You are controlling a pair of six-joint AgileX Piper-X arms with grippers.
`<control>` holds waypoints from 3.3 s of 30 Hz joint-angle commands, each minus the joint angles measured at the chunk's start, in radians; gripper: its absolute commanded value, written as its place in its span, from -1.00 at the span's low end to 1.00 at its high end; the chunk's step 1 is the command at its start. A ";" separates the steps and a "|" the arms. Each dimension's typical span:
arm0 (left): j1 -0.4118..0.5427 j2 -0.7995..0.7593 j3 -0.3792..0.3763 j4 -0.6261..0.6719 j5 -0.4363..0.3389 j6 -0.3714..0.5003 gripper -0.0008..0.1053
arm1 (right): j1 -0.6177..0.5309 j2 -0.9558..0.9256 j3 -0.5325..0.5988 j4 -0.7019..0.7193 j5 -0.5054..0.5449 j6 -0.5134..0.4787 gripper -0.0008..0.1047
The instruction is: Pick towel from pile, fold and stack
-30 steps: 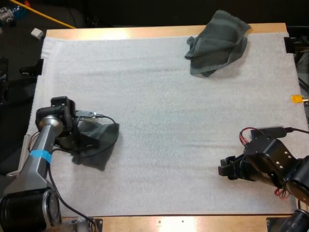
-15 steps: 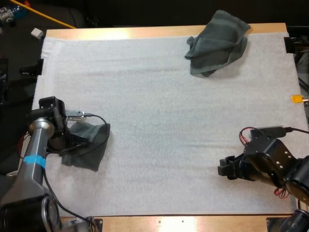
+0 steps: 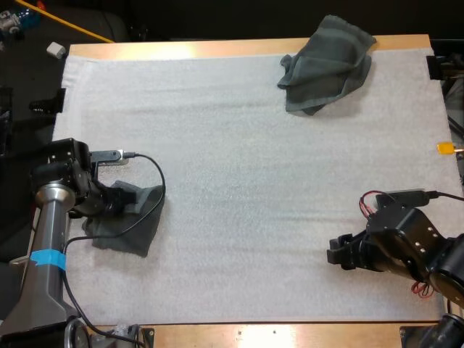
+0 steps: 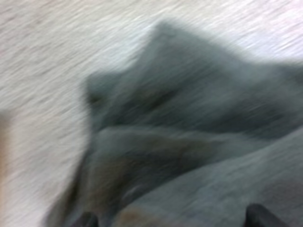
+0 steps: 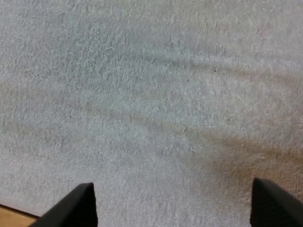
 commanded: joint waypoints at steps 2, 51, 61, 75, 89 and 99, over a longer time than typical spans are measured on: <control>-0.013 -0.009 0.001 -0.037 0.200 -0.032 0.15 | 0.001 -0.007 -0.002 -0.002 -0.003 -0.005 0.24; -0.020 -0.022 0.060 -0.078 0.116 -0.058 0.14 | 0.001 -0.003 0.004 -0.035 -0.013 -0.002 0.23; -0.024 0.052 0.032 -0.214 0.194 -0.097 0.14 | -0.001 -0.006 -0.002 -0.036 -0.015 -0.001 0.23; -0.030 0.053 0.021 -0.161 0.202 -0.088 0.14 | 0.001 -0.004 0.002 -0.039 -0.009 -0.001 0.23; -0.037 -0.103 0.027 -0.067 0.070 -0.087 0.15 | -0.001 -0.007 0.003 -0.044 -0.016 -0.003 0.23; -0.036 -0.002 0.049 -0.195 0.104 -0.112 0.15 | 0.002 -0.007 -0.001 -0.044 -0.026 -0.004 0.23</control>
